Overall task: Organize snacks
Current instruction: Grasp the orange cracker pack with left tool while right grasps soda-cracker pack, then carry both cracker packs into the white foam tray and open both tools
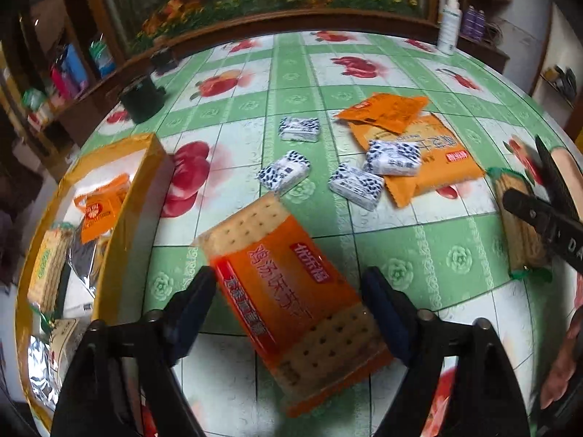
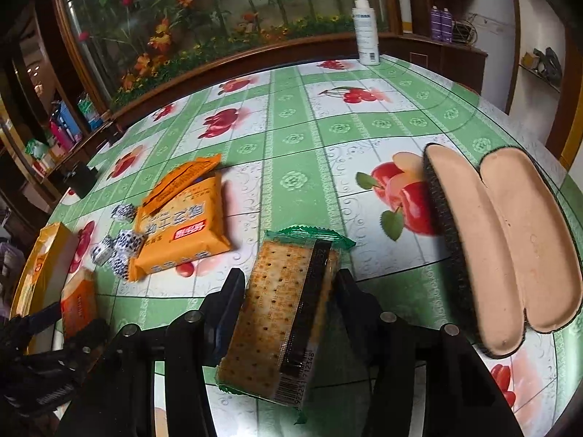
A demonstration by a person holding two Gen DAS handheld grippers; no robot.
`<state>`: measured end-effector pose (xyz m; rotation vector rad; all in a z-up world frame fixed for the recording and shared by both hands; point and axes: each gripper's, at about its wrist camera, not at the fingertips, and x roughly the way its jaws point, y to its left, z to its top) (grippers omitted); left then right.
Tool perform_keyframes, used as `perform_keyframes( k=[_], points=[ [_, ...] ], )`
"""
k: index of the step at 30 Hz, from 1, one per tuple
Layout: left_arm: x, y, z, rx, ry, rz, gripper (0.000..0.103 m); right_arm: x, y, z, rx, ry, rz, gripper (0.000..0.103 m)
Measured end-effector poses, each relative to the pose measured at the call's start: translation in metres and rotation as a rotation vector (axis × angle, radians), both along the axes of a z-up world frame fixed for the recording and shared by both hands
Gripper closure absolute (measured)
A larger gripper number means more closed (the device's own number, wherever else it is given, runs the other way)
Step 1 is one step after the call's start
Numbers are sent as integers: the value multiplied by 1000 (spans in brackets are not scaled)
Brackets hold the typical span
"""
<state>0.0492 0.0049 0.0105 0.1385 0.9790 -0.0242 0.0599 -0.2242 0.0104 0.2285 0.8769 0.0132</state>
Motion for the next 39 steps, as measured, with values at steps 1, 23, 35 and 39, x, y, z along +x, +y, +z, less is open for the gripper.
perform_keyframes(
  k=[1,23,35,39],
  points=[
    [-4,0,3,-2,-9,-6,35,0,2,0,-1,-2,5,48],
    [-40,33,35,-116,-94,-2,17,-6,12,-2,29,-22,60,49],
    [-11,21,2,-36,34,-108,51,-5,12,-2,41,-22,69,49],
    [-16,23,1,-53,23,-98,51,-6,14,-2,47,-24,80,49]
  ],
)
